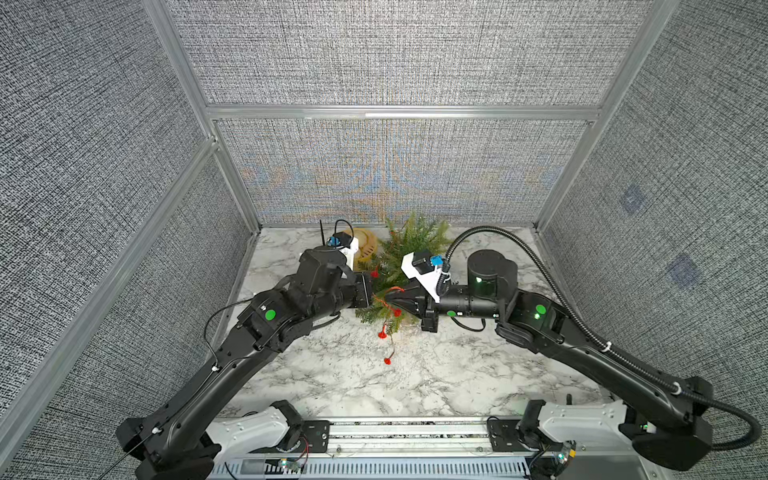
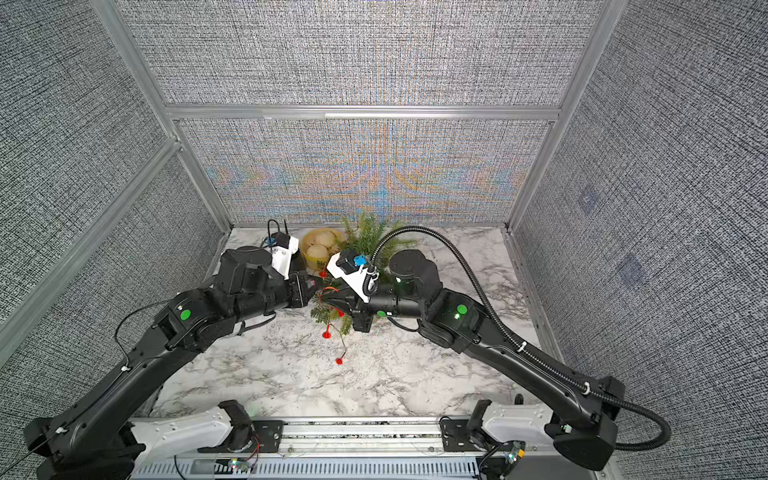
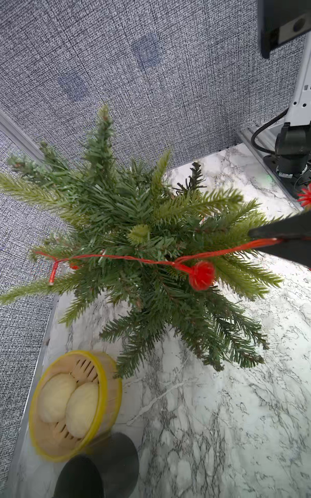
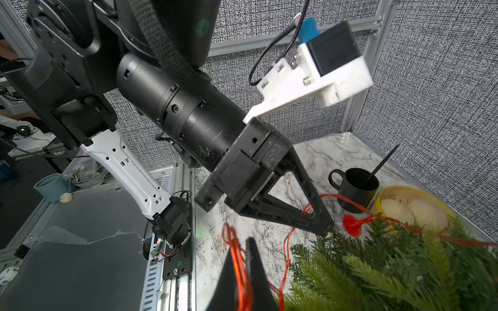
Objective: Remove string lights from the small christmas tree
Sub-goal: Remove the light string from the Christmas tree.
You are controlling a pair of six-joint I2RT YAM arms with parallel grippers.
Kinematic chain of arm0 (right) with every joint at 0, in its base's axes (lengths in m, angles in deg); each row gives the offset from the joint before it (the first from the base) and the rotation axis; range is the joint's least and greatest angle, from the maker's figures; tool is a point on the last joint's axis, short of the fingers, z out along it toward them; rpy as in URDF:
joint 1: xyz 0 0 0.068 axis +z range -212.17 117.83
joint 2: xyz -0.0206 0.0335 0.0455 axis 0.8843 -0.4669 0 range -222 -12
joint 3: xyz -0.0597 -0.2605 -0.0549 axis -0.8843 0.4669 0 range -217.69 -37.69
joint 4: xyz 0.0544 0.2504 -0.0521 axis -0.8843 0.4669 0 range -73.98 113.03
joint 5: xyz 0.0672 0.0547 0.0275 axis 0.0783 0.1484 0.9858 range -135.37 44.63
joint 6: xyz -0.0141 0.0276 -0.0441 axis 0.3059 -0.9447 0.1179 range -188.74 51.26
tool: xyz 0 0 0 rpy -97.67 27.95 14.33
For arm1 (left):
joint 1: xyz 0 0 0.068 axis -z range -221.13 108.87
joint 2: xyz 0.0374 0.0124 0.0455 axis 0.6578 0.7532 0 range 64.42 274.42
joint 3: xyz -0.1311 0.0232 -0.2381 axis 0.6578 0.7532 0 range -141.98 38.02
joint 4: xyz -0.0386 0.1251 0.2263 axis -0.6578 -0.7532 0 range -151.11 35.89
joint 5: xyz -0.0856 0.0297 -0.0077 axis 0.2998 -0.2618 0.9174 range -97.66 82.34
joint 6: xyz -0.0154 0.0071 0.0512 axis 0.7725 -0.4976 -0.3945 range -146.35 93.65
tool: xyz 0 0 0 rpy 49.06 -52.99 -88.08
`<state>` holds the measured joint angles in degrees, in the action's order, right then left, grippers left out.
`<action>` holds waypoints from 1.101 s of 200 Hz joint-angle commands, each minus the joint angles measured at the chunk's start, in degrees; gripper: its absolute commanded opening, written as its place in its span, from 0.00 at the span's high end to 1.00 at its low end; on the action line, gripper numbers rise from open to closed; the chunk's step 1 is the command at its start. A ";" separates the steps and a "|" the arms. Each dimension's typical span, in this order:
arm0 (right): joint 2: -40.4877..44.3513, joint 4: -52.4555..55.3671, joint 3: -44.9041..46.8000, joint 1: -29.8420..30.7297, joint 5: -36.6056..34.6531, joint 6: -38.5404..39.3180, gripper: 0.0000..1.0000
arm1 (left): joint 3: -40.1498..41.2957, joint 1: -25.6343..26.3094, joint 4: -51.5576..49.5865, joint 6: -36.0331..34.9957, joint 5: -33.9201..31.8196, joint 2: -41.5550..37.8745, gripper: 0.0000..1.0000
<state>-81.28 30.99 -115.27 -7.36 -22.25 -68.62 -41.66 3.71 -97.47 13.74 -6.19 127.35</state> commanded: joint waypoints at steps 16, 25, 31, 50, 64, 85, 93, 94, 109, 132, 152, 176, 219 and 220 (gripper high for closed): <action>-0.83 -1.85 -1.54 0.13 2.01 -0.36 1.00 | -1.39 -0.18 -0.30 -1.29 -1.60 -0.34 1.00; -1.24 -2.03 -1.80 0.12 2.48 -0.53 1.00 | -1.61 -0.12 -0.71 -1.59 -1.78 -0.40 1.00; -1.48 -2.15 -2.03 0.05 2.74 -0.64 1.00 | -1.70 -0.18 -0.92 -1.81 -2.05 -0.40 1.00; -2.33 -2.91 -2.46 0.06 3.36 -1.50 1.00 | -1.55 -0.41 -1.38 -2.04 -2.79 -0.49 1.00; -2.99 -3.31 -2.88 0.19 4.37 -2.20 1.00 | -1.44 -0.71 -1.56 -2.22 -2.79 -0.47 1.00; -3.41 -4.05 -3.10 0.34 5.24 -3.15 1.00 | -1.44 -1.00 -1.13 -2.30 -2.76 -0.62 1.00; -3.61 -4.09 -3.36 0.39 5.20 -3.11 1.00 | -1.61 -1.06 -1.04 -2.47 -2.69 -0.48 1.00; -3.64 -4.07 -3.36 0.34 5.20 -3.11 1.00 | -1.62 -1.07 -1.03 -2.47 -2.70 -0.51 1.00; -3.90 -4.13 -3.78 0.39 4.90 -3.02 1.00 | -1.96 -1.23 -0.95 -2.48 -2.47 -0.34 1.00; -4.41 -4.15 -4.49 0.39 4.82 -2.96 1.00 | -2.45 -1.33 -0.84 -2.98 -2.46 -0.34 1.00; -5.07 -4.24 -4.43 0.48 4.99 -3.19 1.00 | -2.26 -1.77 -1.65 -3.61 -3.23 -0.39 1.00; -5.80 -4.39 -3.43 0.63 5.41 -3.94 1.00 | -1.19 -3.00 -1.64 -4.14 -3.40 -0.86 1.00; -7.07 -3.83 -0.77 2.61 6.39 -3.82 1.00 | -0.63 -5.59 -1.25 -6.02 -2.11 -0.81 1.00; -7.13 -3.82 -0.66 2.69 6.45 -3.82 1.00 | -0.64 -5.62 -1.23 -6.09 -2.10 -0.76 1.00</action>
<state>-87.75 27.84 -117.00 -5.76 -17.38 -72.10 -42.25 -1.01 -99.22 9.79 -8.98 126.61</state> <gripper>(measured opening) 0.050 0.048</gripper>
